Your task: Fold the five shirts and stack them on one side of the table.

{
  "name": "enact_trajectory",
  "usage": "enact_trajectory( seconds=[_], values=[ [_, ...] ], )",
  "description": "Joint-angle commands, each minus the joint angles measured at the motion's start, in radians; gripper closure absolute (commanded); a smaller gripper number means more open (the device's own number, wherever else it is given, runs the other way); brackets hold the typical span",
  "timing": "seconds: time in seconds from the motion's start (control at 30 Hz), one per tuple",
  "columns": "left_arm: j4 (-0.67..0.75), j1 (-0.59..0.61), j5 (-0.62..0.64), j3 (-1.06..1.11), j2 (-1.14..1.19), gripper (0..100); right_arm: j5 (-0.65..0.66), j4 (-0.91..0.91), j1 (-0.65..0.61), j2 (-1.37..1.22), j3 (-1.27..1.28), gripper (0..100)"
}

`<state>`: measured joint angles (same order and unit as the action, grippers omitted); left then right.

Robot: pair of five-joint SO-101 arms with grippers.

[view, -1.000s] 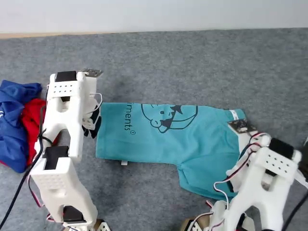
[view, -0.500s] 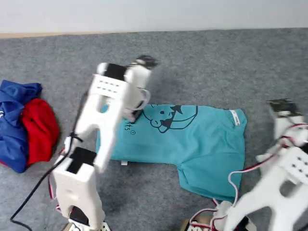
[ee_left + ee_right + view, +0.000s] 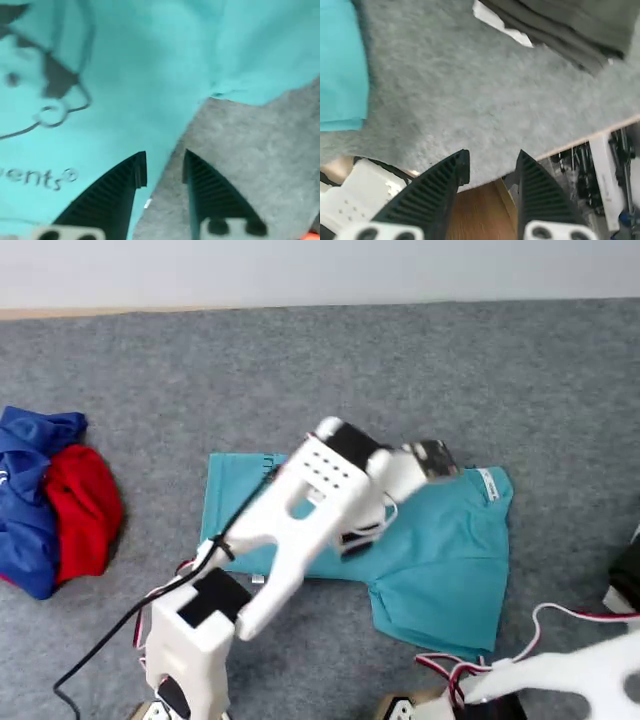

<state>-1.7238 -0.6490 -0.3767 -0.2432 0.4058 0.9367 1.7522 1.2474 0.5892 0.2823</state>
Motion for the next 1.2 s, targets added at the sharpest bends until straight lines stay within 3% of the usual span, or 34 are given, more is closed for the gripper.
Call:
enact_trajectory(
  seconds=[0.0, 0.3, 0.47, 0.73, 1.17],
  values=[
    [-0.029, -0.061, -0.02, 0.007, -0.048, 83, 0.034, 0.005, 0.084, 0.021, -0.035, 84.7],
    [-0.031, -0.239, -0.025, 0.016, -0.048, 82, 0.152, -0.125, 0.285, 0.008, -0.035, 84.7],
    [-0.028, -0.308, -0.025, 0.016, -0.048, 82, 0.183, -0.097, 0.346, 0.008, -0.035, 84.7],
    [0.031, -0.377, -0.025, 0.016, -0.048, 82, 0.181, -0.091, 0.346, 0.008, -0.035, 84.7],
    [0.091, -0.382, -0.026, -0.09, 0.11, 79, 0.184, -0.091, 0.344, 0.019, -0.037, 84.7]
  ],
)
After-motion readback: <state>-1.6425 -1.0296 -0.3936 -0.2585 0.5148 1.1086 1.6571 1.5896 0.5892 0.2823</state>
